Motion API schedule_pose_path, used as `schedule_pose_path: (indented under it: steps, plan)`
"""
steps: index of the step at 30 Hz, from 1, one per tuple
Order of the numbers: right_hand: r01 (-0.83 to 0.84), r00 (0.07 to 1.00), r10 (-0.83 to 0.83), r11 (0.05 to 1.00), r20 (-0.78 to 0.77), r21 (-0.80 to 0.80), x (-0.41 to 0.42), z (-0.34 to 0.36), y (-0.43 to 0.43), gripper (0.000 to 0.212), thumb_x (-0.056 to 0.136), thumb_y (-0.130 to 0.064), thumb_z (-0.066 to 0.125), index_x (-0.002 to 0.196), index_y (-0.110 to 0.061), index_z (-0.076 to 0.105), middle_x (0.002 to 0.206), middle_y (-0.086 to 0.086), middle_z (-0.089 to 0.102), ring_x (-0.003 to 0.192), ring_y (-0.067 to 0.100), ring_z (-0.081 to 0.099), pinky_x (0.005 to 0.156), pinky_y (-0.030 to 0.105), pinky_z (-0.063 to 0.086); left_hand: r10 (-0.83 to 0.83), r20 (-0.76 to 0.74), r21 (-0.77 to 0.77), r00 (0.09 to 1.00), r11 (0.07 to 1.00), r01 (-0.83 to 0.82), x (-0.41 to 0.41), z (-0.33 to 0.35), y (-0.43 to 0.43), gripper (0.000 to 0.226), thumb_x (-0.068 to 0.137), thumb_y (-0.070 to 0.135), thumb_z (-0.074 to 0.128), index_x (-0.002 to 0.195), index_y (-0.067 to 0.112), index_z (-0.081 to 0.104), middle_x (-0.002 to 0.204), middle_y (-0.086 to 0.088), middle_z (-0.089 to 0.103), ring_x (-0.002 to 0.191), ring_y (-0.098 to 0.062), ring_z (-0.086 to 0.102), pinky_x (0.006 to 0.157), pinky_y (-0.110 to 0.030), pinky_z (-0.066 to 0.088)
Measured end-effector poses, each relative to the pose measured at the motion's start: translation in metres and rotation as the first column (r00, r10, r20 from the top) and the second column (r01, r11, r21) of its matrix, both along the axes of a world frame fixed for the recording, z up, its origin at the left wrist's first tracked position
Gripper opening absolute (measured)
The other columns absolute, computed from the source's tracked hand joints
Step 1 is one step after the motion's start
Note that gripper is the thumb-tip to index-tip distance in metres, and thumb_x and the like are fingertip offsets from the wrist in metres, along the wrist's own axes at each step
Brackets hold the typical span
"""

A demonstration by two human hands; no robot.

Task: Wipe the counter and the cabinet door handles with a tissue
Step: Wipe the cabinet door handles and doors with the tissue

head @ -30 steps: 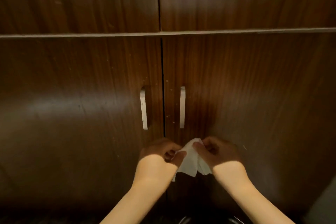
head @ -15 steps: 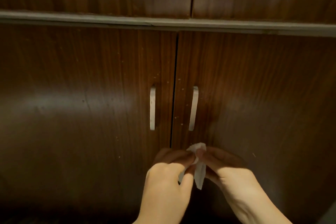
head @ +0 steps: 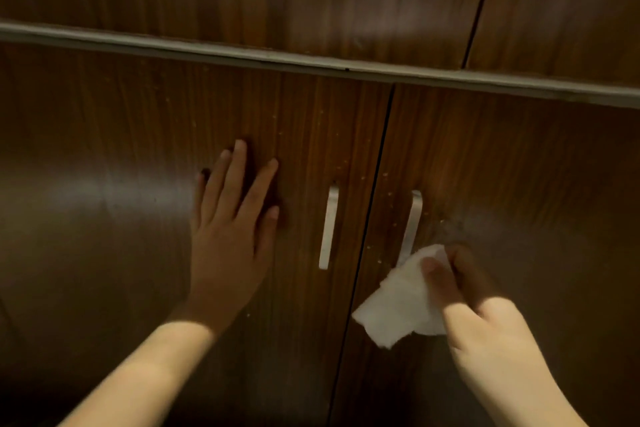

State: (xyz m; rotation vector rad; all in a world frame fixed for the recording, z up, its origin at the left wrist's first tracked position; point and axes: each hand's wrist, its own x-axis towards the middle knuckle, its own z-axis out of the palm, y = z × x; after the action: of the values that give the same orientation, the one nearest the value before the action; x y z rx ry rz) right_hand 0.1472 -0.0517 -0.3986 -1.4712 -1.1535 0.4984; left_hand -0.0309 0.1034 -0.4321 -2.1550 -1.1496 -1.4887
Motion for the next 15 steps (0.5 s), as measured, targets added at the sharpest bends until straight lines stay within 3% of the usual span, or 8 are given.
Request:
schedule_pose_path:
  steps: [4, 5, 7, 9, 11, 12, 15]
  plan:
    - [0.069, 0.979, -0.064, 0.997, 0.195, -0.019, -0.008, 0.026, 0.016, 0.011, 0.083, -0.038, 0.049, 0.074, -0.044, 0.049, 0.085, -0.012, 0.059, 0.079, 0.012, 0.060, 0.074, 0.035, 0.054, 0.123, -0.088, 0.114, 0.988, 0.987, -0.113, 0.001, -0.014, 0.029, 0.050, 0.099, 0.040, 0.019, 0.145, 0.024, 0.011, 0.155, -0.002, -0.001, 0.144, -0.021, -0.001, 0.118, -0.047, 0.000]
    - [0.077, 0.953, -0.090, 0.995, 0.290, 0.056, -0.011, 0.034, 0.021, 0.012, 0.082, -0.038, 0.049, 0.073, -0.045, 0.048, 0.084, -0.018, 0.055, 0.080, 0.010, 0.058, 0.078, 0.036, 0.053, 0.143, -0.094, 0.144, 0.985, 0.981, -0.129, 0.002, -0.016, 0.033, 0.050, 0.099, 0.041, 0.017, 0.145, 0.025, 0.008, 0.155, 0.000, -0.008, 0.144, -0.020, -0.003, 0.118, -0.045, -0.003]
    - [0.064, 0.825, -0.217, 0.954, 0.522, 0.294, -0.014, 0.050, 0.036, 0.009, 0.086, -0.033, 0.050, 0.083, -0.041, 0.054, 0.083, -0.018, 0.051, 0.077, 0.002, 0.051, 0.078, 0.017, 0.046, 0.177, -0.090, 0.190, 0.980, 0.969, -0.157, 0.004, -0.019, 0.038, 0.051, 0.099, 0.040, 0.015, 0.146, 0.026, 0.003, 0.155, 0.004, -0.015, 0.144, -0.018, -0.005, 0.118, -0.045, -0.004]
    - [0.028, 0.651, -0.405, 0.858, 0.642, 0.513, -0.019, 0.064, 0.057, 0.013, 0.088, -0.022, 0.054, 0.097, -0.021, 0.063, 0.091, -0.009, 0.051, 0.079, -0.002, 0.043, 0.074, 0.002, 0.037, 0.198, -0.078, 0.223, 0.977, 0.959, -0.177, 0.006, -0.021, 0.041, 0.051, 0.099, 0.040, 0.016, 0.146, 0.025, 0.002, 0.155, 0.004, -0.016, 0.144, -0.018, -0.004, 0.118, -0.045, -0.004]
    - [-0.001, 0.506, -0.526, 0.793, 0.684, 0.610, -0.024, 0.069, 0.080, 0.017, 0.085, -0.013, 0.056, 0.099, -0.007, 0.065, 0.095, 0.006, 0.058, 0.085, 0.001, 0.044, 0.073, 0.004, 0.036, 0.203, -0.064, 0.249, 0.977, 0.951, -0.181, 0.007, -0.022, 0.043, 0.052, 0.099, 0.039, 0.017, 0.146, 0.024, 0.003, 0.155, 0.004, -0.014, 0.144, -0.018, -0.003, 0.118, -0.045, -0.002]
    - [-0.021, 0.459, -0.552, 0.777, 0.696, 0.629, -0.027, 0.067, 0.090, 0.019, 0.084, -0.010, 0.056, 0.099, -0.003, 0.065, 0.096, 0.013, 0.062, 0.087, 0.010, 0.050, 0.074, 0.010, 0.039, 0.203, -0.058, 0.260, 0.978, 0.949, -0.181, 0.007, -0.022, 0.043, 0.051, 0.099, 0.039, 0.017, 0.146, 0.024, 0.004, 0.156, 0.003, -0.014, 0.144, -0.019, -0.002, 0.118, -0.046, -0.001]
    - [-0.104, 0.421, -0.549, 0.762, 0.722, 0.640, -0.032, 0.051, 0.105, 0.024, 0.080, -0.008, 0.054, 0.101, -0.002, 0.065, 0.095, 0.017, 0.065, 0.091, 0.019, 0.048, 0.077, 0.022, 0.039, 0.193, -0.054, 0.277, 0.980, 0.945, -0.171, 0.006, -0.023, 0.045, 0.051, 0.099, 0.038, 0.019, 0.146, 0.024, 0.006, 0.156, 0.003, -0.012, 0.144, -0.019, 0.000, 0.118, -0.047, 0.002]
